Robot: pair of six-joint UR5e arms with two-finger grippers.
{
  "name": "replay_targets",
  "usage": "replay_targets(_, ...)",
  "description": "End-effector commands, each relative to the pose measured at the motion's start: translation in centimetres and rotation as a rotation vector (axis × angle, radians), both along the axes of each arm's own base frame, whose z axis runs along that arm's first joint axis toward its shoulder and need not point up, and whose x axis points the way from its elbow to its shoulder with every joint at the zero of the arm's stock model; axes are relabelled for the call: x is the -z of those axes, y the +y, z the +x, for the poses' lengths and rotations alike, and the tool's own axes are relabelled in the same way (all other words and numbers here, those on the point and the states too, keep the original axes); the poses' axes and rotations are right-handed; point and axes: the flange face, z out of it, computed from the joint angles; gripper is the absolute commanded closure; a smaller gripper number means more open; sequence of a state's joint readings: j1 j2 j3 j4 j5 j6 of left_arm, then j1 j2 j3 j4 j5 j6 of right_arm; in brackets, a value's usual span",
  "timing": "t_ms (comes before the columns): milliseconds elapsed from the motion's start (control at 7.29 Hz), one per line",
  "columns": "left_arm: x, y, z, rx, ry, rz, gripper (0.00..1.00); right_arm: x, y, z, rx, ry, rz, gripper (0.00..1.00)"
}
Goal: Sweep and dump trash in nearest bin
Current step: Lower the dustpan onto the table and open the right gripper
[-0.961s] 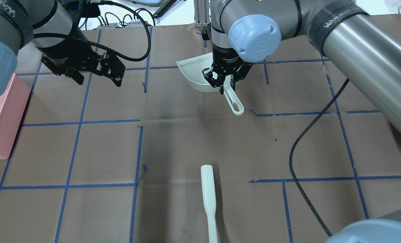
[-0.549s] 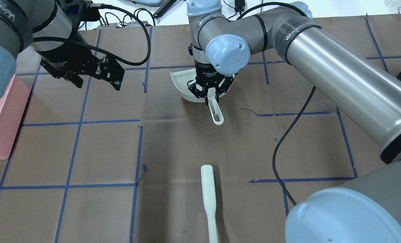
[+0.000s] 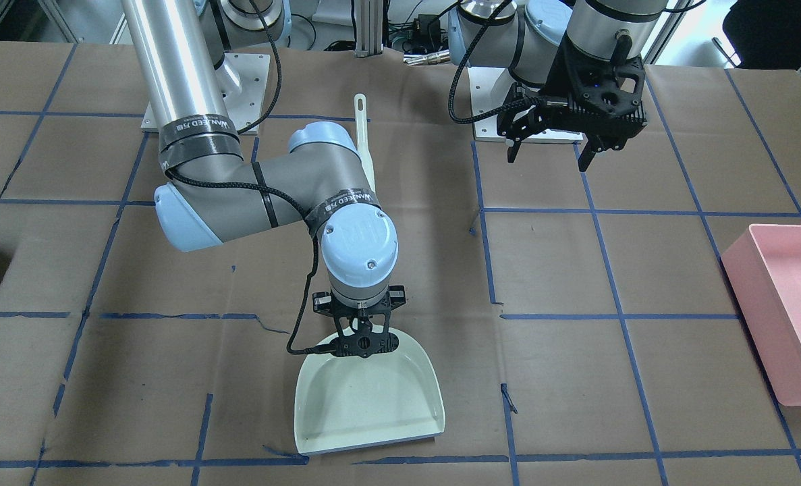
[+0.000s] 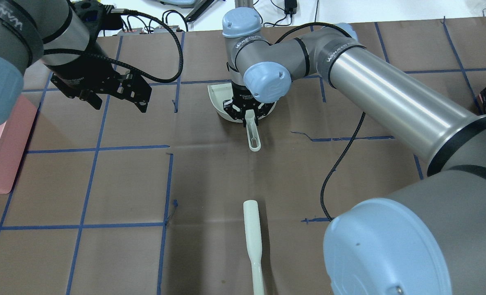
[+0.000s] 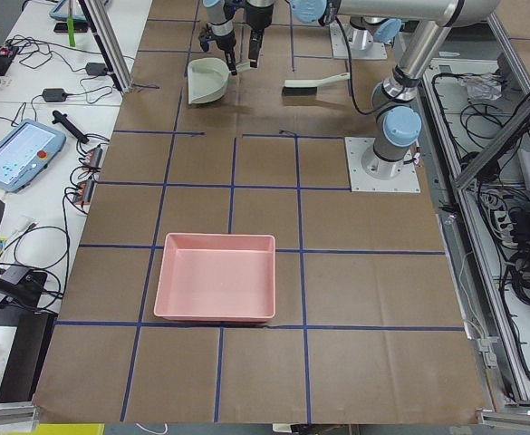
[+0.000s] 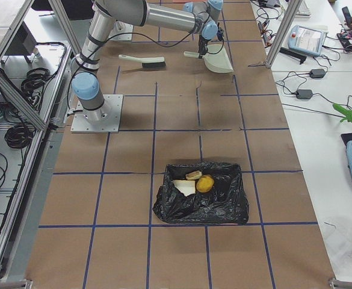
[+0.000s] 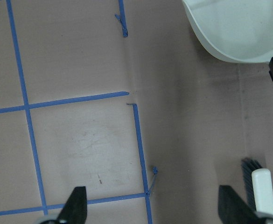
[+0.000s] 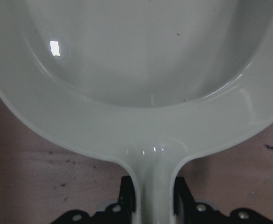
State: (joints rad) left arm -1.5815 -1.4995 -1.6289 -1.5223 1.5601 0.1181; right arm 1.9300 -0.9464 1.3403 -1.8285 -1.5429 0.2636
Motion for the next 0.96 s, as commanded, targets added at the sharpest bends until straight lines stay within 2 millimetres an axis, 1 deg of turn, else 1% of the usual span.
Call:
replay_targets(0, 0.24, -0.13, -0.02, 0.0, 0.001, 0.003, 0.0, 0.59, -0.32, -0.14, 0.012, 0.004, 0.002, 0.99)
replay_targets(412, 0.38, -0.3, -0.03, 0.0, 0.003, 0.007, 0.0, 0.51, -0.3, -0.41, 0.027, -0.014, 0.034, 0.99)
replay_targets(824, 0.38, -0.43, -0.04, 0.0, 0.003, 0.007, 0.0, 0.11, -0.78, -0.57, 0.036, -0.023, 0.014, 0.99)
